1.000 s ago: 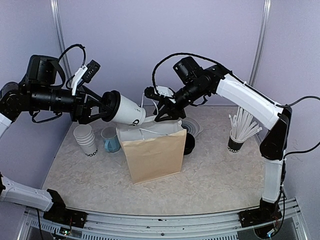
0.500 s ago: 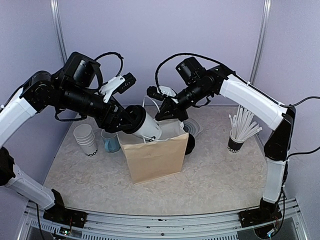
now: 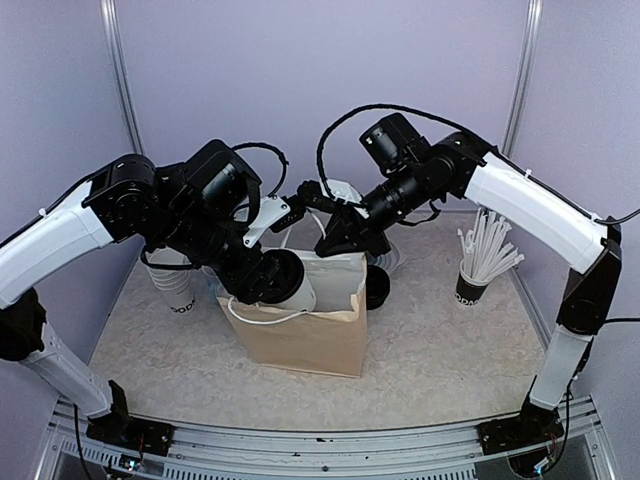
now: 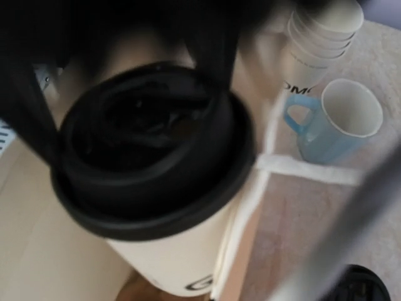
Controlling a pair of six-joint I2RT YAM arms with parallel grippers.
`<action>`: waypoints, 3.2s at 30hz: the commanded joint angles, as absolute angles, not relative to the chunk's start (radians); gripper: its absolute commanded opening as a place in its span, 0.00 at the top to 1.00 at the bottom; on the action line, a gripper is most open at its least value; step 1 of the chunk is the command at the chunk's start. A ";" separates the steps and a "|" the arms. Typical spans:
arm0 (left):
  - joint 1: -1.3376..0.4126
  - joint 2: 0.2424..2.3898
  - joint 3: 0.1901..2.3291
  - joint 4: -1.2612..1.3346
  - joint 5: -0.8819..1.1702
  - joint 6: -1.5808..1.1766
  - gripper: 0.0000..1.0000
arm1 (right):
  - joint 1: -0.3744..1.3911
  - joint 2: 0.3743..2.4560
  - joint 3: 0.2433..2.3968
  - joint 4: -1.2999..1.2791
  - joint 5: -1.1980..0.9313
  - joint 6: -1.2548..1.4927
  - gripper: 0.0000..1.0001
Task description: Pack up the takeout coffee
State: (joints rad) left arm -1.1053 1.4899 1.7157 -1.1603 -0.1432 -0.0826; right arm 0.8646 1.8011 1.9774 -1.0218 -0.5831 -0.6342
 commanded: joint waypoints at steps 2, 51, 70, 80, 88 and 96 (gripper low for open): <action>-1.162 1.504 1.716 -1.181 -0.207 -0.112 0.43 | 0.878 1.766 1.973 -1.014 -0.591 -0.632 0.97; -1.663 1.425 1.291 -1.132 -0.810 -0.497 0.48 | 0.776 2.368 2.036 -0.784 -0.580 -0.484 0.61; -1.625 1.378 1.285 -1.059 -0.790 -0.395 0.48 | 0.749 2.276 1.993 -0.762 -0.531 -0.477 0.61; -1.611 1.408 1.244 -0.978 -0.769 -0.318 0.48 | 0.776 2.292 1.874 -0.740 -0.568 -0.522 0.60; -1.604 1.441 1.214 -0.961 -0.750 -0.287 0.48 | 0.782 2.307 1.851 -0.724 -0.586 -0.498 0.59; -1.594 1.458 1.197 -0.917 -0.762 -0.238 0.48 | 0.801 2.315 1.845 -0.750 -0.632 -0.511 0.59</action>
